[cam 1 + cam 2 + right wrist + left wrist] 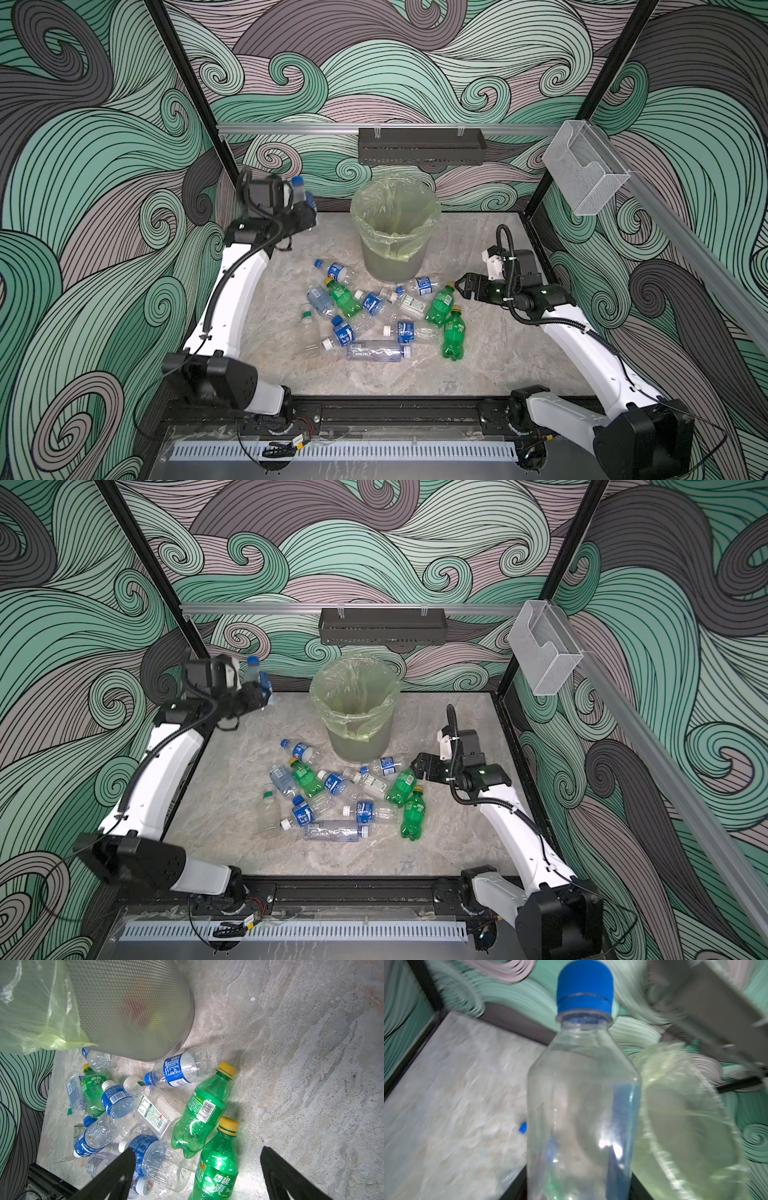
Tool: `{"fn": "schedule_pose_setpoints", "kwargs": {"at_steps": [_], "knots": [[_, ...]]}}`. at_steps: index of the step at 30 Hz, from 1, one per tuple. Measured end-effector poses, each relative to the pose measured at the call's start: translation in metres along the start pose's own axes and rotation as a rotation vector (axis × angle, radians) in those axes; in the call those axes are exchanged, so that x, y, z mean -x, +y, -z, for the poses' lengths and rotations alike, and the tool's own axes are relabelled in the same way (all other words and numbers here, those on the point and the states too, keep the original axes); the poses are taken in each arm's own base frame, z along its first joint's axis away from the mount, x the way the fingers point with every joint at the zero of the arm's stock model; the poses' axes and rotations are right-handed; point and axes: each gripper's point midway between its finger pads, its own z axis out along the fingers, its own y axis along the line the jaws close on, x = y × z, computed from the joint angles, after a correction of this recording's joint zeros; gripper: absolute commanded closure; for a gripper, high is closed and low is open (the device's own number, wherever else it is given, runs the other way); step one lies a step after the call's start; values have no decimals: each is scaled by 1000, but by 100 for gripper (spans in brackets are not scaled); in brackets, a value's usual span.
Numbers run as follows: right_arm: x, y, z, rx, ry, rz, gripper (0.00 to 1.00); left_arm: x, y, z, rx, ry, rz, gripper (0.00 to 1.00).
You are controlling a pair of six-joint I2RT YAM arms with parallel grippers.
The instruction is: Throw the plastic bottles in the bin
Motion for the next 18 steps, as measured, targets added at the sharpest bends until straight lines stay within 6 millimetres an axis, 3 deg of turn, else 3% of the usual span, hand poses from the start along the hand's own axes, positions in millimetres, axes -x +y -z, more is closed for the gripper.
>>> {"fn": "schedule_pose_setpoints", "kwargs": {"at_steps": [2, 4, 7, 10, 13, 15, 18], "knots": [[-3, -1, 0, -1, 10, -5, 6, 28, -55, -13, -130, -37, -58, 30], [-7, -1, -1, 1, 23, -11, 5, 39, -104, -26, -255, -40, -94, 16], [-15, -2, 1, 0, 49, -17, 4, 23, -145, -48, -360, 19, -128, 8], [-24, -3, 8, -2, 54, -18, 4, -12, -148, -65, -359, 114, -144, 6], [-29, -3, 13, -2, 53, -15, 4, -43, -129, -68, -317, 183, -143, 4], [-31, -4, 14, -5, 61, -16, 5, -60, -114, -59, -284, 210, -144, 4], [-36, -6, 9, -12, 91, -24, 7, -68, -97, -32, -256, 193, -154, 4]]}}
